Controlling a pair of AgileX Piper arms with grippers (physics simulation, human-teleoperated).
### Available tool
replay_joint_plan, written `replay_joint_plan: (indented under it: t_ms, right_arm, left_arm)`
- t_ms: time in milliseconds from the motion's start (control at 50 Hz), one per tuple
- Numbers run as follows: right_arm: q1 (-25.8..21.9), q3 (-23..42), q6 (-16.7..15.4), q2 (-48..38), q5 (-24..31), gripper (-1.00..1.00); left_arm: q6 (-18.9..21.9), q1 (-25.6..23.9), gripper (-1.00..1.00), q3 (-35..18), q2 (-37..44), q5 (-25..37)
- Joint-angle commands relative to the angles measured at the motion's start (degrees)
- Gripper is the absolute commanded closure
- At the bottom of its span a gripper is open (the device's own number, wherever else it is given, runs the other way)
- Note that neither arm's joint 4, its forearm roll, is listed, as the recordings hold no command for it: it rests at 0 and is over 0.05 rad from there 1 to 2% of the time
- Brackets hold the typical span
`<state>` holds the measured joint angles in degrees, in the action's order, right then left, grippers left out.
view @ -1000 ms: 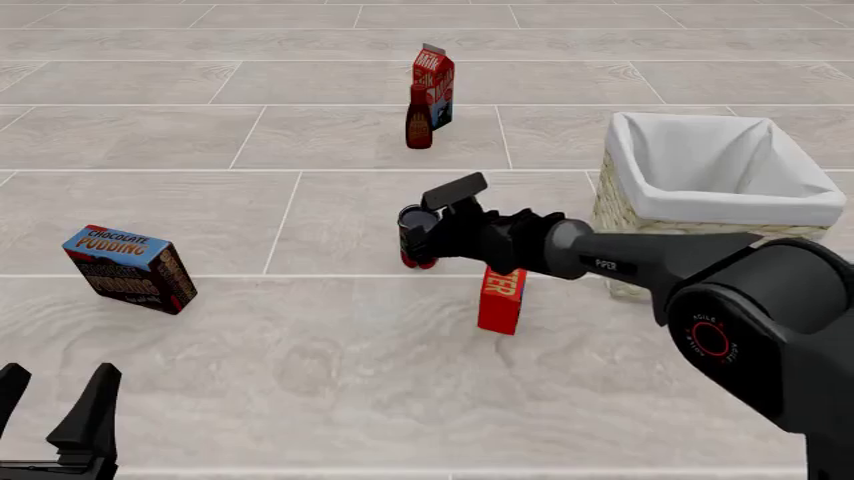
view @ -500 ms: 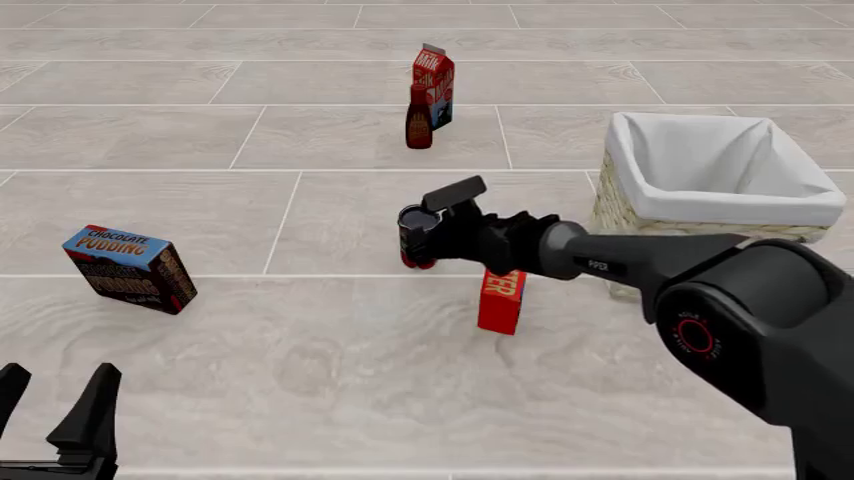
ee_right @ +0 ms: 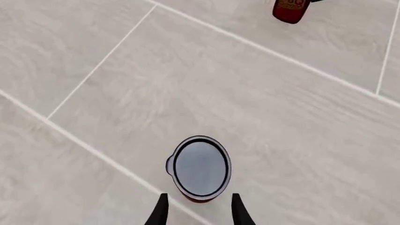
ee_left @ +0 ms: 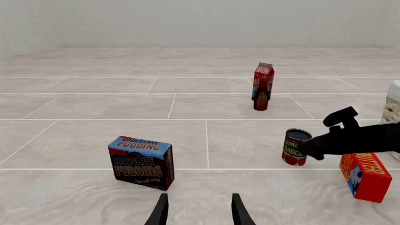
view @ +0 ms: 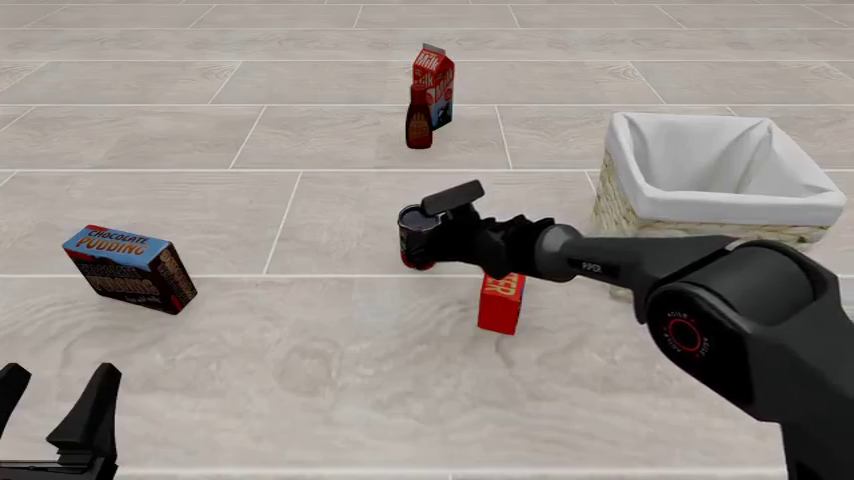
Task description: Pick the tomato sauce and place it in the basket.
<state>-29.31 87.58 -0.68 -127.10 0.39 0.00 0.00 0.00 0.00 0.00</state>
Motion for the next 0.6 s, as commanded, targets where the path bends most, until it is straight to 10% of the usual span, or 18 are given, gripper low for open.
replay_joint_plan:
  t_ms: [20, 600]
  right_arm:
    - [-0.17, 0.26, 0.28, -0.52, -0.02, -1.0]
    - [0.44, 1.47, 1.11, -1.66, 0.15, -1.0]
  left_arm:
    - [0.0, 0.0, -1.0, 0.0, 0.0, 0.0]
    - [0.0, 0.0, -1.0, 0.0, 0.0, 0.0]
